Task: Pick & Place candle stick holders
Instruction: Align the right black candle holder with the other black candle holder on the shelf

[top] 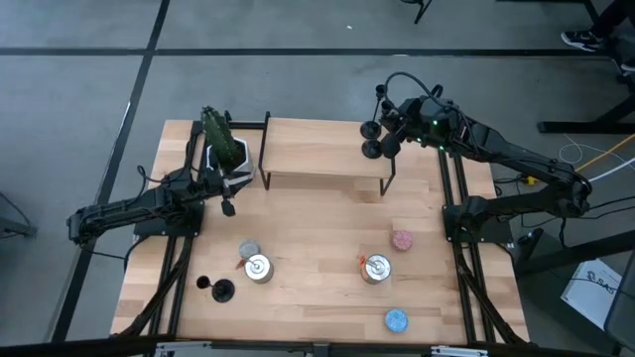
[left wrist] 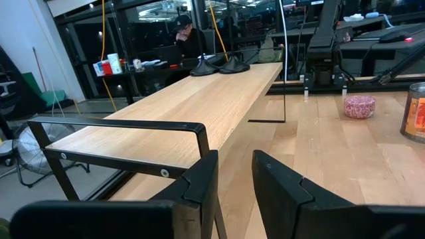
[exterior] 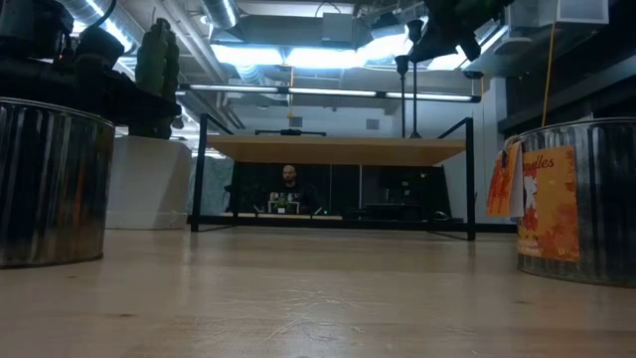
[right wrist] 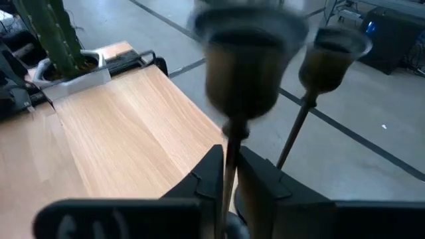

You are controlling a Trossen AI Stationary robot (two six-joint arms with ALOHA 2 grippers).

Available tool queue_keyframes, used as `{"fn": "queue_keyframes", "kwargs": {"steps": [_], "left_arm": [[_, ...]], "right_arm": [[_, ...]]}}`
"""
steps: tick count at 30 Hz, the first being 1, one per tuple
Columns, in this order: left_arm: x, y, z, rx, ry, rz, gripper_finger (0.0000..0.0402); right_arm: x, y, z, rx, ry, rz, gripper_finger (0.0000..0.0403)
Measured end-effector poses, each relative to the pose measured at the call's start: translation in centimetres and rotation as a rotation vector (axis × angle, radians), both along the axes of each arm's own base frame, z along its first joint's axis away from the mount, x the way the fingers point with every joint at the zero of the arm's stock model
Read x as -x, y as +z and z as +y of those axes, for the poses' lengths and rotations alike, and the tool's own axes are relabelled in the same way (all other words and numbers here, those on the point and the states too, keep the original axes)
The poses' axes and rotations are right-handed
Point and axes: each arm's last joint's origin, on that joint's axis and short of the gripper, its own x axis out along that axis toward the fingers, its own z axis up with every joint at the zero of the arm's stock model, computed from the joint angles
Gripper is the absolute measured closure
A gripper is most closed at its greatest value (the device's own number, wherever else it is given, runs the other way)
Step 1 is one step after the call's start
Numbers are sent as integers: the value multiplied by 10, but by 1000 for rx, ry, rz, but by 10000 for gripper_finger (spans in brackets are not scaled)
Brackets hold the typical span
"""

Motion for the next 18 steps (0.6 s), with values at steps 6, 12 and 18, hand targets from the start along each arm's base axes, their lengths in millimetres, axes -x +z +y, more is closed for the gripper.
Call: {"fn": "queue_keyframes", "kwargs": {"steps": [6, 12, 18], "left_arm": [[0, 0, 0, 0, 0, 0, 313], [0, 0, 0, 0, 0, 0, 313], [0, 0, 0, 0, 0, -1, 313]], "right_arm": [[0, -1, 0, -2, 1, 4, 330], [0, -2, 1, -18, 20, 15, 324], [1, -4, 1, -28, 19, 38, 324]]}}
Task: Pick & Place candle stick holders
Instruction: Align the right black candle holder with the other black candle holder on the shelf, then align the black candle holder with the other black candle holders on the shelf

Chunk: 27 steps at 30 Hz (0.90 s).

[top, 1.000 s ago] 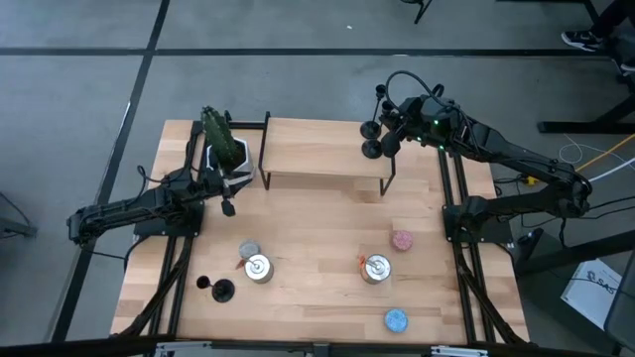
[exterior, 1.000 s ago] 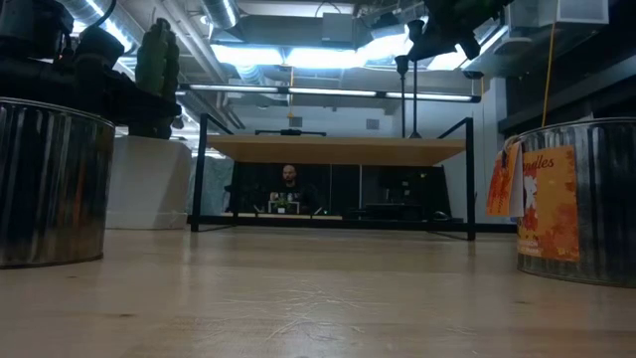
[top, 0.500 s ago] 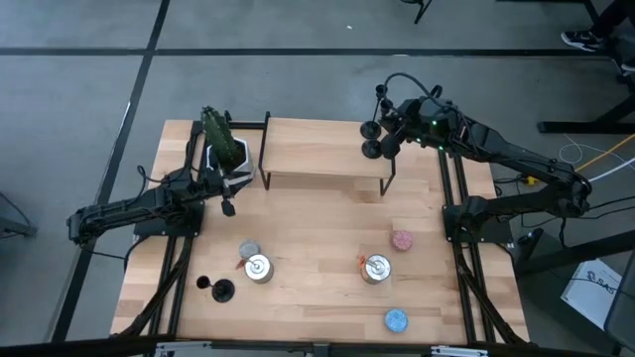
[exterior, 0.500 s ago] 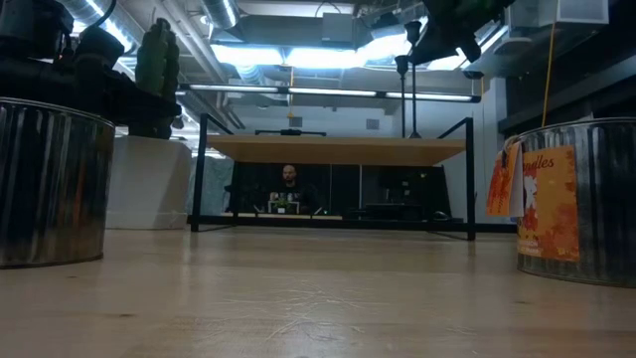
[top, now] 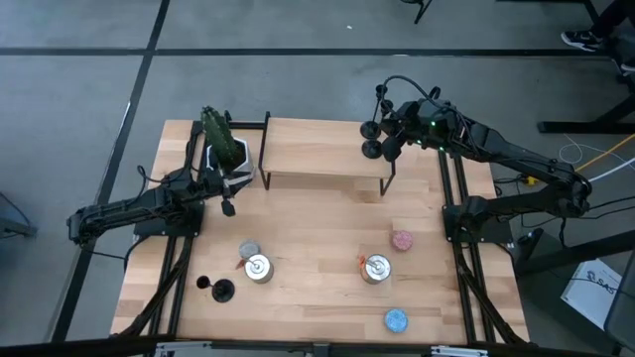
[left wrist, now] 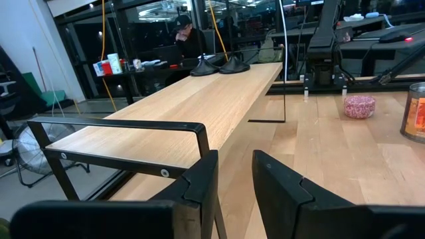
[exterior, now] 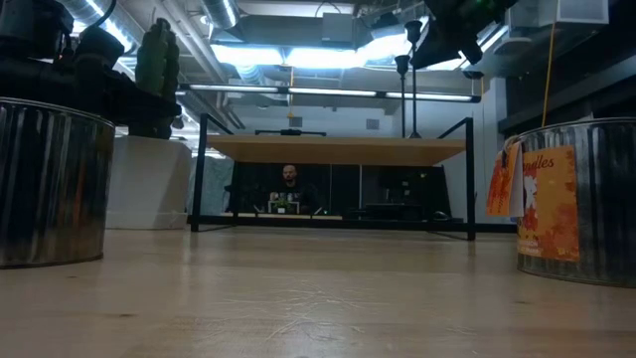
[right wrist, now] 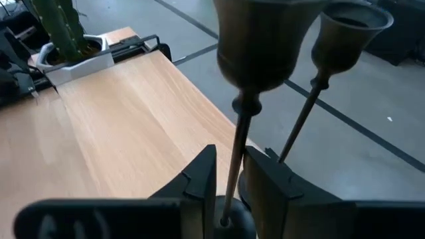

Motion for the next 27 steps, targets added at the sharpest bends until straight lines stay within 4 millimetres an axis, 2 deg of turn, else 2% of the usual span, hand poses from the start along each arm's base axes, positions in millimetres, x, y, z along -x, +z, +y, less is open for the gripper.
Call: {"fn": "queue_keyframes", "kwargs": {"steps": [11, 18, 27], "left_arm": [[0, 0, 0, 0, 0, 0, 313], [0, 0, 0, 0, 0, 1, 313], [0, 0, 0, 0, 0, 0, 313]], "right_arm": [[5, -7, 2, -57, -15, 69, 324], [15, -9, 7, -113, -40, 105, 324], [26, -11, 22, -189, -36, 142, 324]]}}
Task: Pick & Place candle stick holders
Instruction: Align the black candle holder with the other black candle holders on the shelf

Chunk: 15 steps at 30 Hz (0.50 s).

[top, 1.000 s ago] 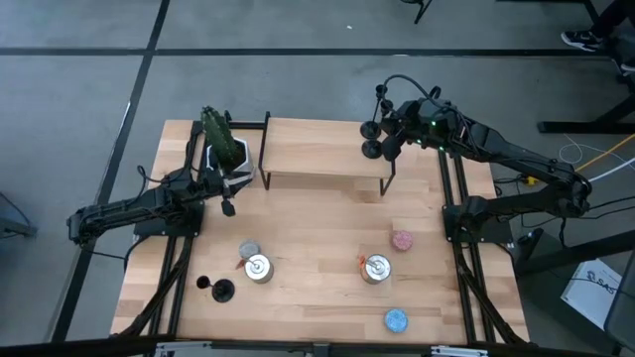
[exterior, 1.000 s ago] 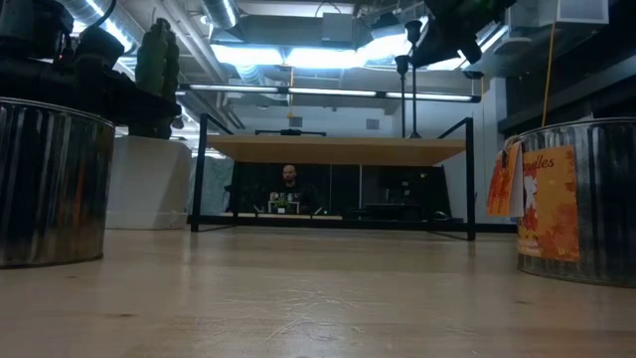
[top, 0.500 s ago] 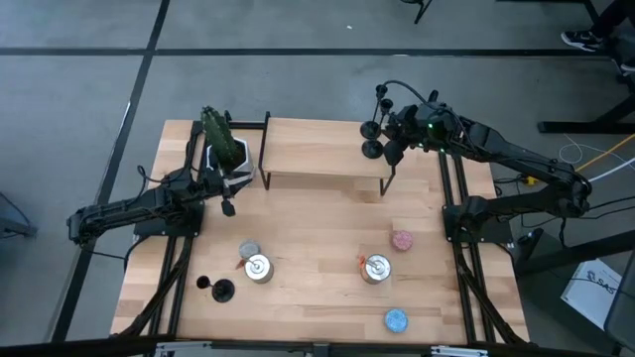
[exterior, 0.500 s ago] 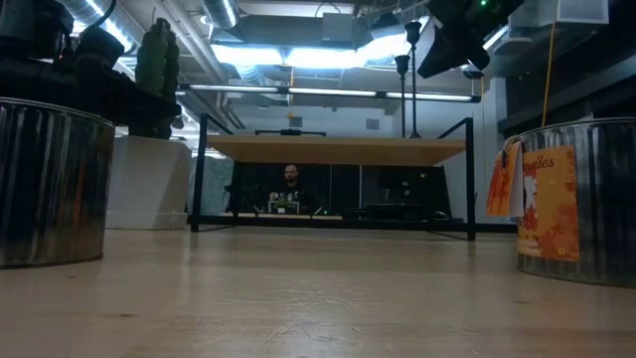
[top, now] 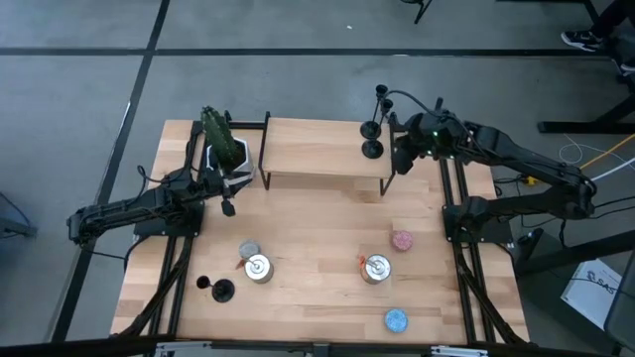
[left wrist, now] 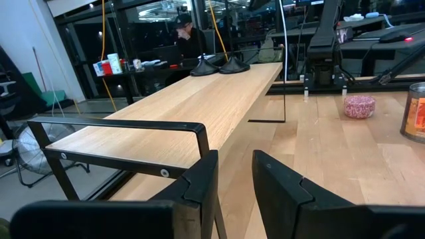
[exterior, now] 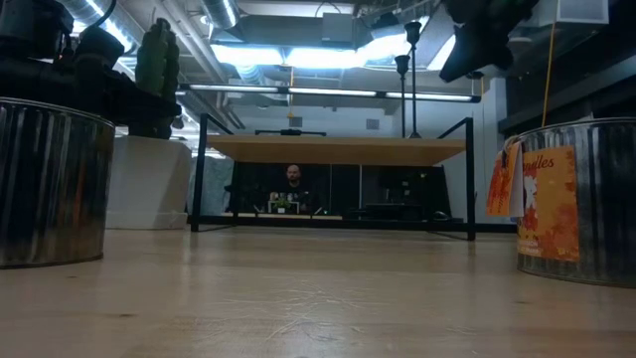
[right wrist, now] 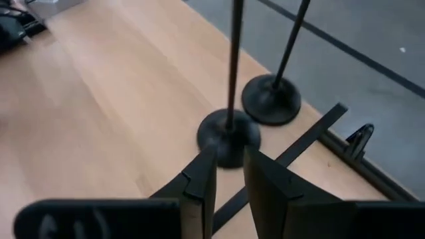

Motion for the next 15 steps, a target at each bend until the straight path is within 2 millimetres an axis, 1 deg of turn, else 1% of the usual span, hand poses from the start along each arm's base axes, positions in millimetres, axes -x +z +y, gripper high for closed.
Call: {"fn": "queue_keyframes", "kwargs": {"steps": [4, 11, 15], "left_arm": [[0, 0, 0, 0, 0, 1, 313], [0, 0, 0, 0, 0, 0, 313], [0, 0, 0, 0, -1, 0, 313]], "right_arm": [[1, 0, 10, -23, 42, 9, 324], [-1, 0, 32, -92, 215, 2, 324], [-4, 0, 45, -118, 279, -6, 324]]}}
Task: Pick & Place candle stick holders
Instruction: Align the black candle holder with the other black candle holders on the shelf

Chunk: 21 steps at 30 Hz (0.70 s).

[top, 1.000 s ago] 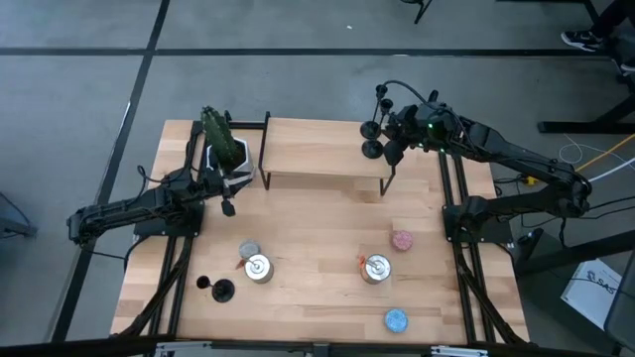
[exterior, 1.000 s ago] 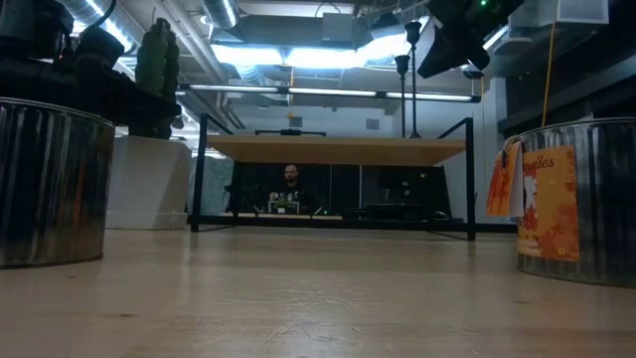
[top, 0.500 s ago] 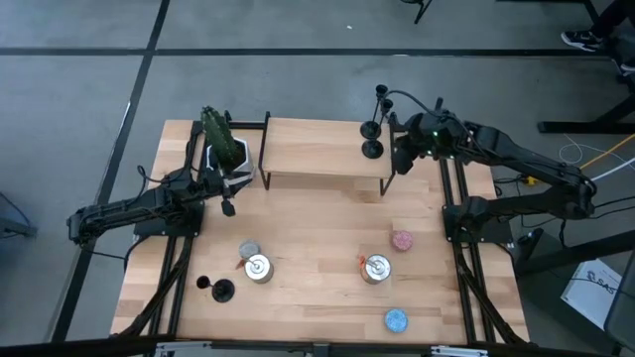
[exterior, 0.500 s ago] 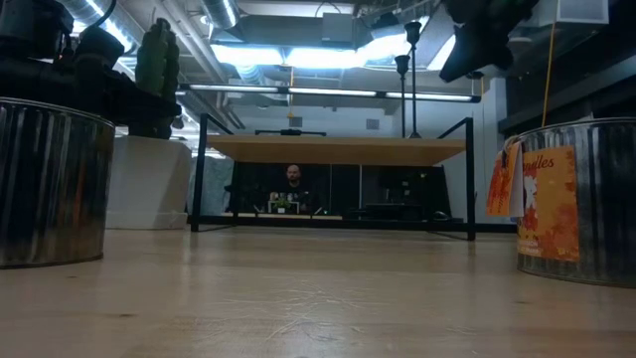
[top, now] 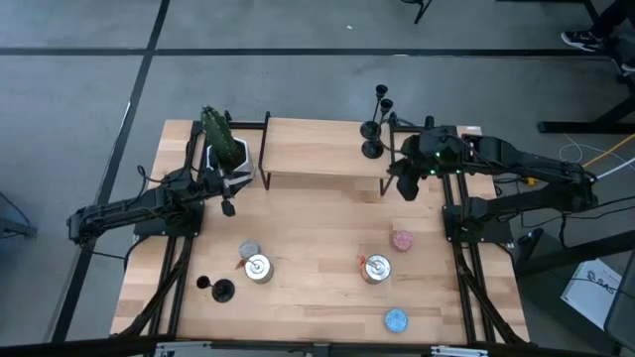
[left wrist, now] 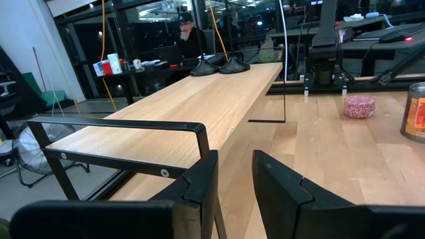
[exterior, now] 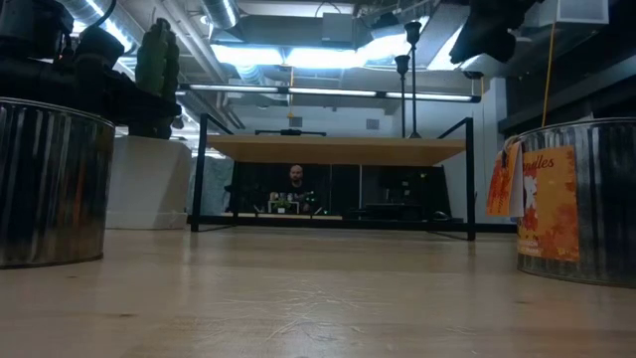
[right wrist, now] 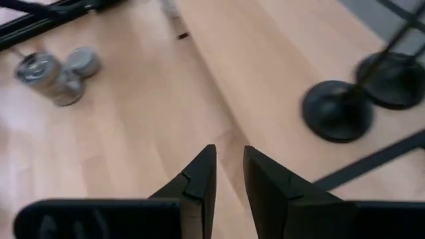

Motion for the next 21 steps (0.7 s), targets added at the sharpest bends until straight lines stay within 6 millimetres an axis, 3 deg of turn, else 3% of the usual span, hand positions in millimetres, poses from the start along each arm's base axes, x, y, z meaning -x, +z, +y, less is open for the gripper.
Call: {"fn": "queue_keyframes", "kwargs": {"steps": [21], "left_arm": [[0, 0, 0, 0, 0, 0, 313]], "right_arm": [[-17, 1, 65, -108, 238, -82, 324]]}}
